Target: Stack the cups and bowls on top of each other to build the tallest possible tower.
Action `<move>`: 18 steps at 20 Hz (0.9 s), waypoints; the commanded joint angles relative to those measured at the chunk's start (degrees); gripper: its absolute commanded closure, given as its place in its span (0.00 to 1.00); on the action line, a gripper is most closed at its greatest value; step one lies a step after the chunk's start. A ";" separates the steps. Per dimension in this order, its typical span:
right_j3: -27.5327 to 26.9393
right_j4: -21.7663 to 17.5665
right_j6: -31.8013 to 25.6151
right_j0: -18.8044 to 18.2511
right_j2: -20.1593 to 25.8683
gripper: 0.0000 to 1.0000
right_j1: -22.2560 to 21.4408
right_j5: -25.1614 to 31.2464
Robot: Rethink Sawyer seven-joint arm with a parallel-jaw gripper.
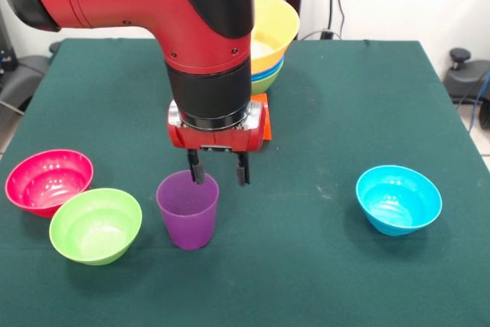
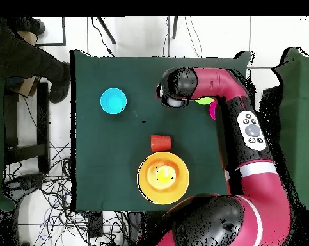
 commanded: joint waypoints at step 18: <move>2.81 -7.47 -12.25 1.08 -2.72 0.00 3.13 -1.84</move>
